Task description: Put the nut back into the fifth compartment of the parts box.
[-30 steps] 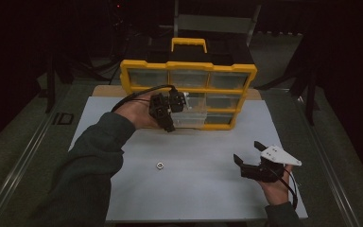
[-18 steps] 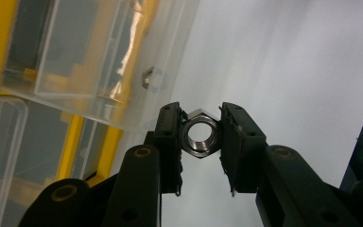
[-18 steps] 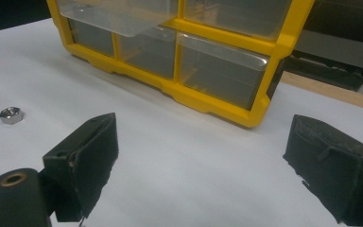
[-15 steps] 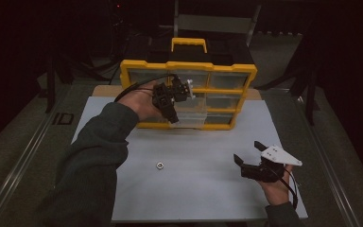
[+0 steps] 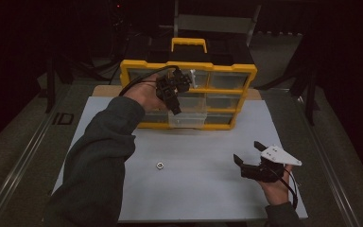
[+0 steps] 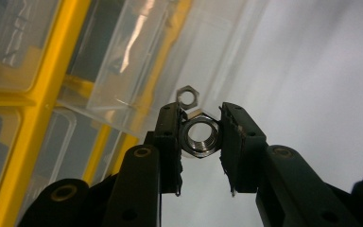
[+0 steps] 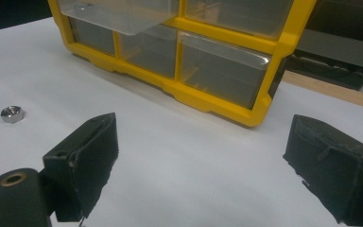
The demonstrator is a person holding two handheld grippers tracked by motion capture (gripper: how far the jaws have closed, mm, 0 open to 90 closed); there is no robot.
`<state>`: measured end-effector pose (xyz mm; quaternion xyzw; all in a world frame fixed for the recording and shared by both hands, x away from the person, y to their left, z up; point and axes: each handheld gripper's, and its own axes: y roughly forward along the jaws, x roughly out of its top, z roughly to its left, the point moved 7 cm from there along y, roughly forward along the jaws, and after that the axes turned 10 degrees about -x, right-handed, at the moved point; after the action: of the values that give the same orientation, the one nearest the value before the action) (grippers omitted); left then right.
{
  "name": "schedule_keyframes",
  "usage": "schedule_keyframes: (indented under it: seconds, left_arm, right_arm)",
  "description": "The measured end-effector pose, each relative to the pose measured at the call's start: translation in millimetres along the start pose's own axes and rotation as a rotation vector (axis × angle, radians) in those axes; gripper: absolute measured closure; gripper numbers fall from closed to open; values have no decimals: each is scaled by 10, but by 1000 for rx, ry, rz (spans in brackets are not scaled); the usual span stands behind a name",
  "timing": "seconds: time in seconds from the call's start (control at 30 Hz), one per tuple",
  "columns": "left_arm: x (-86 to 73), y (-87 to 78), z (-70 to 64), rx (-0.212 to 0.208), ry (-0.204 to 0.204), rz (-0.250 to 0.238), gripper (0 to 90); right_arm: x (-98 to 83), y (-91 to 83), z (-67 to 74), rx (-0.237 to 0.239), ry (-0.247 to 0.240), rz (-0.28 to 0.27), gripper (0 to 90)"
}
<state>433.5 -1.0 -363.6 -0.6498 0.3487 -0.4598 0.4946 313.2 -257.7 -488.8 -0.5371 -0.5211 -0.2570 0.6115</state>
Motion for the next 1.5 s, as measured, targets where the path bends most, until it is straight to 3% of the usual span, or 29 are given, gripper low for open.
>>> schedule_keyframes:
  seconds: [0.4, 0.87, 1.07, 1.17, 1.5]
  left_arm:
    - [57, 62, 152, 31, -85, 6, 697]
    - [120, 101, 209, 50, -117, -7, 687]
    - [121, 69, 195, 51, -130, -57, 447]
    - [104, 54, 176, 69, -118, -59, 344]
    - [50, 34, 62, 109, -75, -57, 157]
  right_arm:
    - [-3, 2, 6, 2, -1, 0, 104]
    - [-5, 1, 4, 3, -1, 1, 104]
    - [-6, -1, 2, 2, 0, 1, 104]
    - [-3, -1, 6, 3, -2, -1, 104]
    - [-10, 4, 13, 4, -1, 3, 104]
